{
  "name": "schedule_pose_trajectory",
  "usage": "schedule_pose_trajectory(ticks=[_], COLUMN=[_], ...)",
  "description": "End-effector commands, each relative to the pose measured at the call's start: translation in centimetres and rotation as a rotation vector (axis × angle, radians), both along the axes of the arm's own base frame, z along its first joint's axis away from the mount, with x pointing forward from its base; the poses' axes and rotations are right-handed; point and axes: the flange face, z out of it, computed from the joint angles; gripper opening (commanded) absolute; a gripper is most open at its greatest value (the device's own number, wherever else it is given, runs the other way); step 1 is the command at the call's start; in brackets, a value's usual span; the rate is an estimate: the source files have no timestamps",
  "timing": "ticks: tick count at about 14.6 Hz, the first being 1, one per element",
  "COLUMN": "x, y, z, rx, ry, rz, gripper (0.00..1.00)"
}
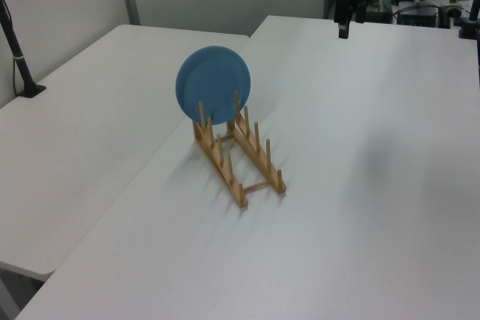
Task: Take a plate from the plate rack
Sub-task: 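Move the open gripper toward the blue plate in the wooden rack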
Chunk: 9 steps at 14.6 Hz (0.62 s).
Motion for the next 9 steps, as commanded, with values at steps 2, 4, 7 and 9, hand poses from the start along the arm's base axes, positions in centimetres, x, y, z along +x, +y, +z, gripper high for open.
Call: schedule_pose_trajectory(ticks=[2,4,7,9], x=[0.57,0.58,0.82,1.28], y=[-0.19,-0.32,-0.50,-0.55], z=[-0.91,-0.84,-0.64,-0.48], rx=[-0.016,-0.012,-0.005,-0.004], ry=[0.034,0.032,0.010,-0.024], rz=[0.013,0.011,0.015,0.006], gripper=[1.00,1.00,1.00,1.00])
